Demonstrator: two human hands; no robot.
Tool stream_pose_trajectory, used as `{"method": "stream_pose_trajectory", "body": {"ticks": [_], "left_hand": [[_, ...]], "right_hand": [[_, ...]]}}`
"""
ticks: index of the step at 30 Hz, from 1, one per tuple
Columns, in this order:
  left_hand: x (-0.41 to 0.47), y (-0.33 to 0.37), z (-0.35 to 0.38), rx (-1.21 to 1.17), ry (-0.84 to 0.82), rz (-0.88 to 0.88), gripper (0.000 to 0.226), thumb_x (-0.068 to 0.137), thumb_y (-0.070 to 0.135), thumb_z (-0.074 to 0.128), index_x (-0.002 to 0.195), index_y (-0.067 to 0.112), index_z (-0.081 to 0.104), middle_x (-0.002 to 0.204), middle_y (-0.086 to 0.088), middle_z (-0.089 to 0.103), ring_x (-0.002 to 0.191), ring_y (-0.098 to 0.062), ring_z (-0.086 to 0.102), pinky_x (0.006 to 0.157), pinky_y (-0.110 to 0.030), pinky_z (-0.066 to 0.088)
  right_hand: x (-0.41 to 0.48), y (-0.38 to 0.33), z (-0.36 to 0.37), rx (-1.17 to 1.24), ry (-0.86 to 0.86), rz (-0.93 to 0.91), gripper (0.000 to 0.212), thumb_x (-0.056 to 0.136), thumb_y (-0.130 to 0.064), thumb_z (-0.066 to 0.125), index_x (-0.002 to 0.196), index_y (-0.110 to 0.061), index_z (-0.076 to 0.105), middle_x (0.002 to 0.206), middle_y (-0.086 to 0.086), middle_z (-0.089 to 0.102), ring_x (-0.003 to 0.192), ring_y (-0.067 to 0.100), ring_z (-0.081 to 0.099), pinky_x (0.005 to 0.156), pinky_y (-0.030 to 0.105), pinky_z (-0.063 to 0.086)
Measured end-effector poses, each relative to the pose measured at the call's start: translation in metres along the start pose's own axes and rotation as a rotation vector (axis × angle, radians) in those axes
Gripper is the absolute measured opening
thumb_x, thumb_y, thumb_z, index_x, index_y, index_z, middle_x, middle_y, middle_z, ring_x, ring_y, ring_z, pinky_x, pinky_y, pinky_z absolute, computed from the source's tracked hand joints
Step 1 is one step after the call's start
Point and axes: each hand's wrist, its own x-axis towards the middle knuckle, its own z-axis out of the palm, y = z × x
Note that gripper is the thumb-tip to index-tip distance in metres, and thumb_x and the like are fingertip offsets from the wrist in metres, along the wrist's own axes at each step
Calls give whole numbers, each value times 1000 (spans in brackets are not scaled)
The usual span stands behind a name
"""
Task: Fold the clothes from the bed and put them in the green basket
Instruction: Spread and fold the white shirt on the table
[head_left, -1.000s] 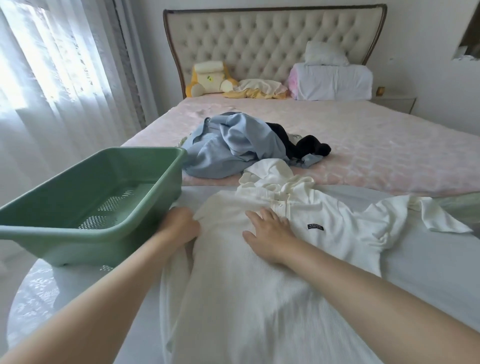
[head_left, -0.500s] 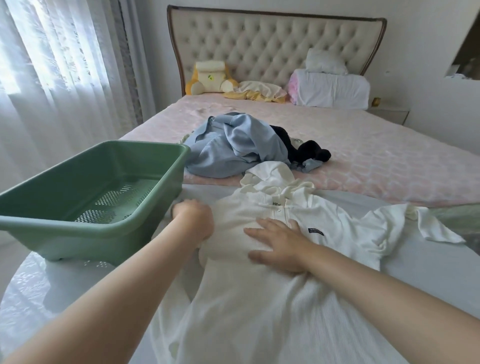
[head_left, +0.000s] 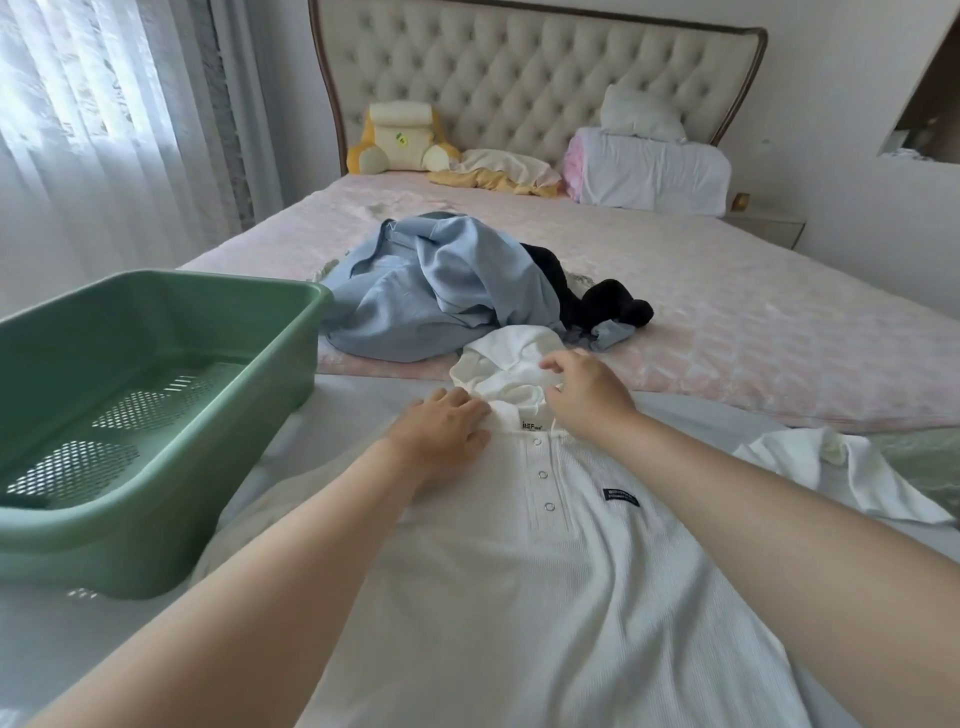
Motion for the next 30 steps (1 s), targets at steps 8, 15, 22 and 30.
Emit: {"method": "stream_pose_trajectory", "body": {"ticks": [8,15,22,30], "left_hand": [[24,-9,-6,-167,148,-15,30,103,35,38,122,28,60,121,3,57,114,-23,54,84,-36,45],[9,4,-27,-178,471,4,59,95,25,58,149,22,34,142,0,40,125,-24,45,87,-38,49],[-29,21,-42,-244,474,63,24,90,19,67,112,26,72,131,2,59,123,-24,47,100,-39,39],[-106,50,-52,-195,119,153,19,75,12,56,77,26,45,74,10,51,73,-18,49,61,-33,45]], "right_hand": [[52,-7,25,-2,35,172,12,94,-16,57,100,-12,66,102,8,65,100,31,62,69,30,45],[13,-23,-13,388,236,42,12,95,-20,50,98,-17,62,86,-6,63,78,11,56,70,26,45],[-77,-11,-39,229,215,-311,5,84,-20,66,84,-23,63,80,-13,59,79,8,51,73,23,38],[-132,3,-48,-131,-28,-417,38,61,-9,56,63,-27,23,57,-11,27,53,6,26,53,29,24]]}}
